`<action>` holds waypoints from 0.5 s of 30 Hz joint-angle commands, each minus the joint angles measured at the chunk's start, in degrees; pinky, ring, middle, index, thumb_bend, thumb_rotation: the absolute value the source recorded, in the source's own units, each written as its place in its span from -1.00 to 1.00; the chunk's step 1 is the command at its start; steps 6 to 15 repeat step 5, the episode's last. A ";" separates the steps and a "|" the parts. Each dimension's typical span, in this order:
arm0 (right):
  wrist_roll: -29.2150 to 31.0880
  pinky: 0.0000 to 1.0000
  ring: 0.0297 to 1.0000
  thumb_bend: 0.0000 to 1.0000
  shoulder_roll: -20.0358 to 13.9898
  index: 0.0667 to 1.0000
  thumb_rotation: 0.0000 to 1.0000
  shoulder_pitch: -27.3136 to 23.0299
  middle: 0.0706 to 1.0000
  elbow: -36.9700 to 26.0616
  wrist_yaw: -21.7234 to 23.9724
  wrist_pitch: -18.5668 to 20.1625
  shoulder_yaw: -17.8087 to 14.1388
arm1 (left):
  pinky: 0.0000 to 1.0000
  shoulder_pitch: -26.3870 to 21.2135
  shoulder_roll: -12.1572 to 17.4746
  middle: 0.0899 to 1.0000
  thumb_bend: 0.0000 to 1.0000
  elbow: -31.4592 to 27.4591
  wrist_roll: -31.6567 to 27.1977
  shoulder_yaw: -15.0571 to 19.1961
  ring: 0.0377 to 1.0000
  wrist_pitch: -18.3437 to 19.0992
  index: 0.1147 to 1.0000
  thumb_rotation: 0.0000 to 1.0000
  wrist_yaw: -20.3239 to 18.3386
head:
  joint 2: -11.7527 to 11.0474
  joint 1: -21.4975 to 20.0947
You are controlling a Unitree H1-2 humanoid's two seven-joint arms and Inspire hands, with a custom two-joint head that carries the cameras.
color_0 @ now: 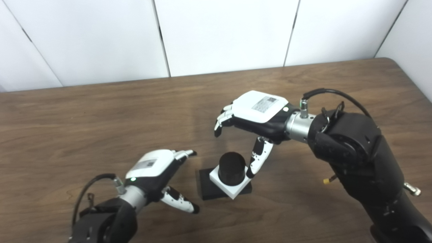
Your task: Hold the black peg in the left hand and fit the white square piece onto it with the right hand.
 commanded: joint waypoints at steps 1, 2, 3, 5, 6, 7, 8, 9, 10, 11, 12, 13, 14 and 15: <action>-0.17 0.82 0.80 1.00 -1.43 0.46 -0.36 -0.98 0.66 -0.71 -2.39 -0.57 -1.78 | 0.68 -1.97 0.35 0.85 1.00 -3.13 -0.54 1.75 0.88 -0.98 0.78 -0.48 1.72 | -0.02 -0.07; 0.12 0.83 0.80 1.00 -1.71 0.46 -0.33 -0.64 0.66 -0.73 -2.60 -0.46 -2.23 | 0.67 -1.76 0.49 0.84 1.00 -3.60 -1.25 2.60 0.86 -1.15 0.77 -0.49 2.20 | -0.09 -0.11; 0.46 0.84 0.80 1.00 -2.06 0.46 -0.31 -0.25 0.66 -0.79 -2.74 -0.20 -2.79 | 0.66 -1.48 0.82 0.84 1.00 -3.93 -2.24 3.52 0.86 -1.50 0.76 -0.49 2.87 | -0.28 -0.13; 1.56 0.85 0.80 1.00 -2.78 0.48 -0.28 0.57 0.66 -0.93 -3.13 0.38 -3.99 | 0.64 -0.87 1.56 0.83 1.00 -4.46 -4.05 5.20 0.83 -2.07 0.76 -0.48 4.05 | -0.44 -0.20; 1.56 0.85 0.80 1.00 -2.78 0.48 -0.28 0.57 0.66 -0.93 -3.13 0.38 -3.99 | 0.64 -0.87 1.56 0.83 1.00 -4.46 -4.05 5.20 0.83 -2.07 0.76 -0.48 4.05 | -0.44 -0.20; 1.56 0.85 0.80 1.00 -2.78 0.48 -0.28 0.57 0.66 -0.93 -3.13 0.38 -3.99 | 0.64 -0.87 1.56 0.83 1.00 -4.46 -4.05 5.20 0.83 -2.07 0.76 -0.48 4.05 | -0.44 -0.20; 1.56 0.85 0.80 1.00 -2.78 0.48 -0.28 0.57 0.66 -0.93 -3.13 0.38 -3.99 | 0.64 -0.87 1.56 0.83 1.00 -4.46 -4.05 5.20 0.83 -2.07 0.76 -0.48 4.05 | -0.44 -0.20; 1.56 0.85 0.80 1.00 -2.78 0.48 -0.28 0.57 0.66 -0.93 -3.13 0.38 -3.99 | 0.64 -0.87 1.56 0.83 1.00 -4.46 -4.05 5.20 0.83 -2.07 0.76 -0.48 4.05 | -0.44 -0.20; 1.56 0.85 0.80 1.00 -2.78 0.48 -0.28 0.57 0.66 -0.93 -3.13 0.38 -3.99 | 0.64 -0.87 1.56 0.83 1.00 -4.46 -4.05 5.20 0.83 -2.07 0.76 -0.48 4.05 | -0.44 -0.20; 1.56 0.85 0.80 1.00 -2.78 0.48 -0.28 0.57 0.66 -0.93 -3.13 0.38 -3.99 | 0.64 -0.87 1.56 0.83 1.00 -4.46 -4.05 5.20 0.83 -2.07 0.76 -0.48 4.05 | -0.44 -0.20; 1.56 0.85 0.80 1.00 -2.78 0.48 -0.28 0.57 0.66 -0.93 -3.13 0.38 -3.99 | 0.64 -0.87 1.56 0.83 1.00 -4.46 -4.05 5.20 0.83 -2.07 0.76 -0.48 4.05 | -0.44 -0.20; 1.56 0.85 0.80 1.00 -2.78 0.48 -0.28 0.57 0.66 -0.93 -3.13 0.38 -3.99 | 0.64 -0.87 1.56 0.83 1.00 -4.46 -4.05 5.20 0.83 -2.07 0.76 -0.48 4.05 | -0.44 -0.20; 1.56 0.85 0.80 1.00 -2.78 0.48 -0.28 0.57 0.66 -0.93 -3.13 0.38 -3.99 | 0.64 -0.87 1.56 0.83 1.00 -4.46 -4.05 5.20 0.83 -2.07 0.76 -0.48 4.05 | -0.44 -0.20; 1.56 0.85 0.80 1.00 -2.78 0.48 -0.28 0.57 0.66 -0.93 -3.13 0.38 -3.99 | 0.64 -0.87 1.56 0.83 1.00 -4.46 -4.05 5.20 0.83 -2.07 0.76 -0.48 4.05 | -0.44 -0.20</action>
